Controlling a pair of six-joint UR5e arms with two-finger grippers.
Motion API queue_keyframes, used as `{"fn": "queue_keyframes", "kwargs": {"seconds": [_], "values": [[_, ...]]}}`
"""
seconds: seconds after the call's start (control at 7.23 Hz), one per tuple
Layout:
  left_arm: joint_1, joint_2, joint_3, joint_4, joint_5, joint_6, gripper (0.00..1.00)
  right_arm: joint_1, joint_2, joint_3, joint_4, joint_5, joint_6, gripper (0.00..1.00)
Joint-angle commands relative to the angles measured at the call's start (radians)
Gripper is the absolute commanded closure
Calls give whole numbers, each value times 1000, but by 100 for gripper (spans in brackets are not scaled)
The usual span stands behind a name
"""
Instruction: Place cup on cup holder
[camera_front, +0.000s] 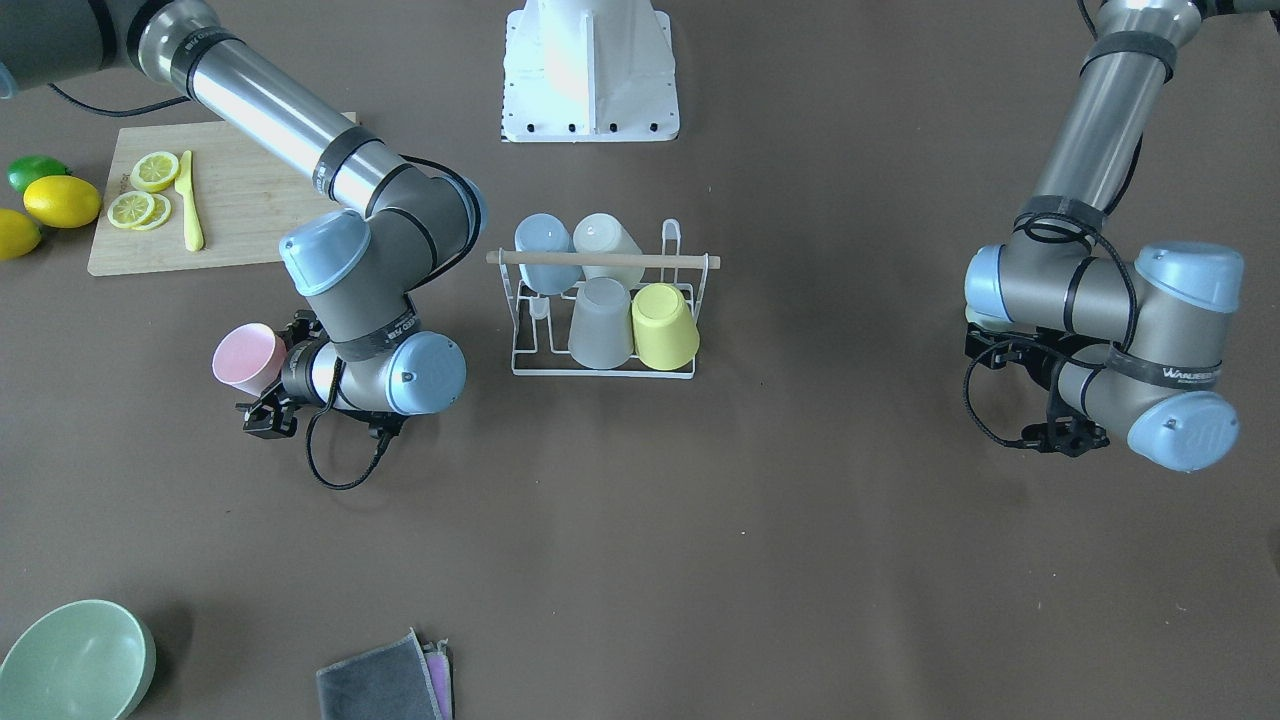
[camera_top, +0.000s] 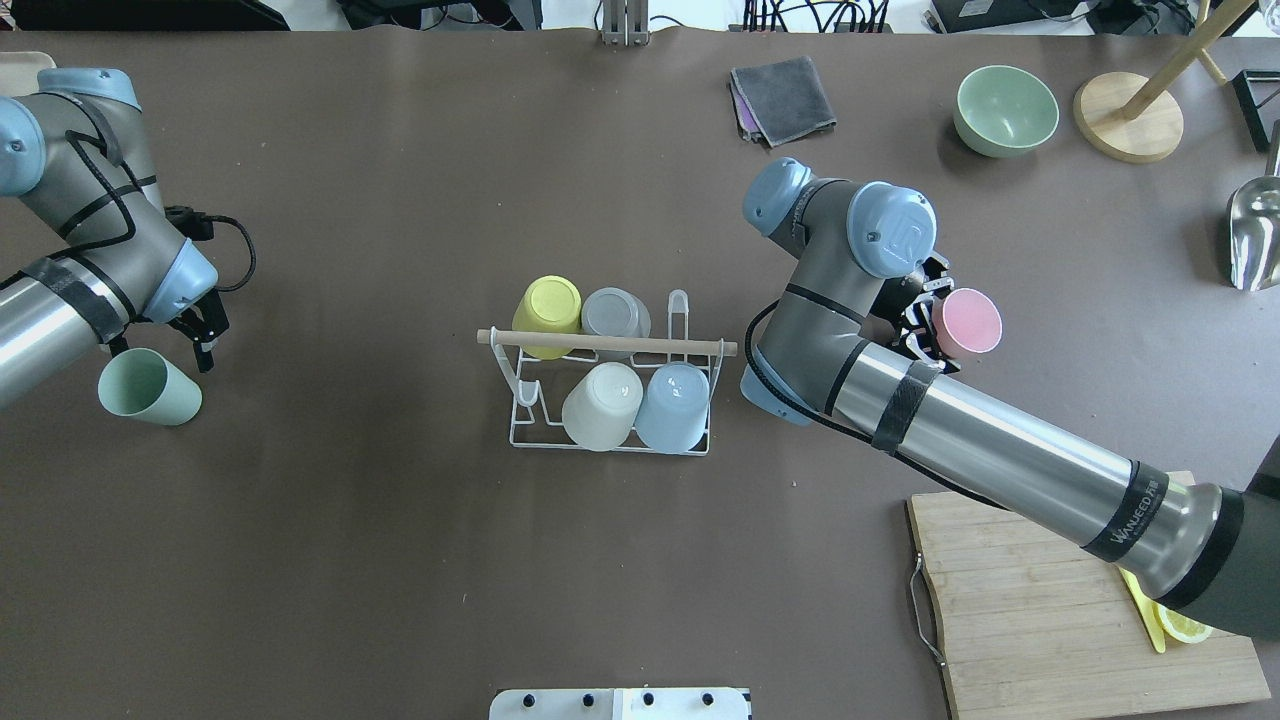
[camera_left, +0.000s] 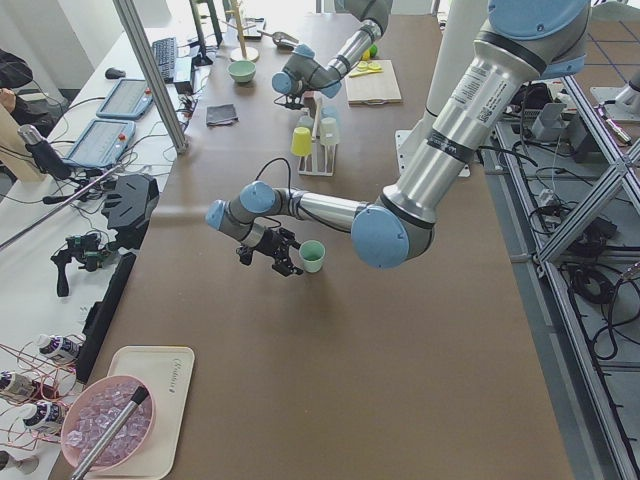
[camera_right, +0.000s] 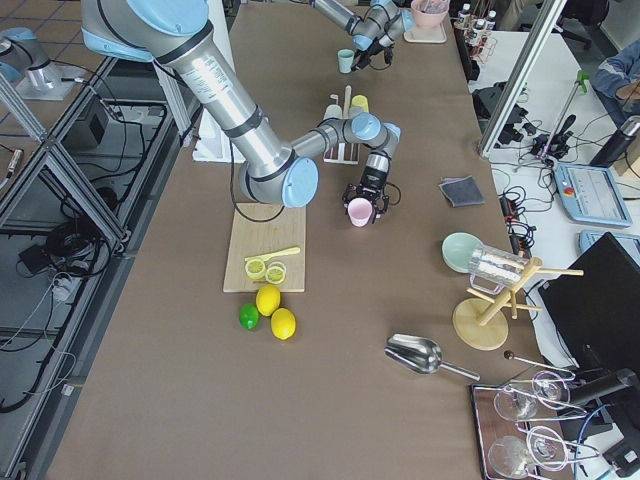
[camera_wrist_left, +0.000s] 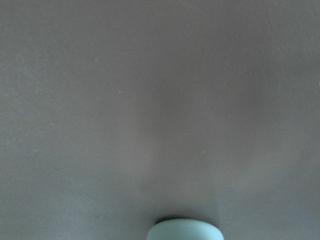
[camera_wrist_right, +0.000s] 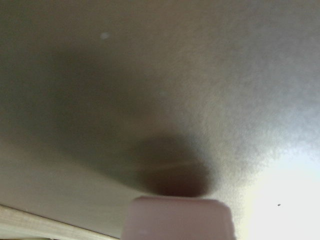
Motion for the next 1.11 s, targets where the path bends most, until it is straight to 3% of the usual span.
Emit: {"fn": "queue_keyframes", "kwargs": {"seconds": [0.0,0.97], "values": [[8,17,-1,7,-13,19,2,0,-15,9,13,0,1,0],[15,19,-2,48,-32,67,2,2,-27,18,13,2,1,0]]}}
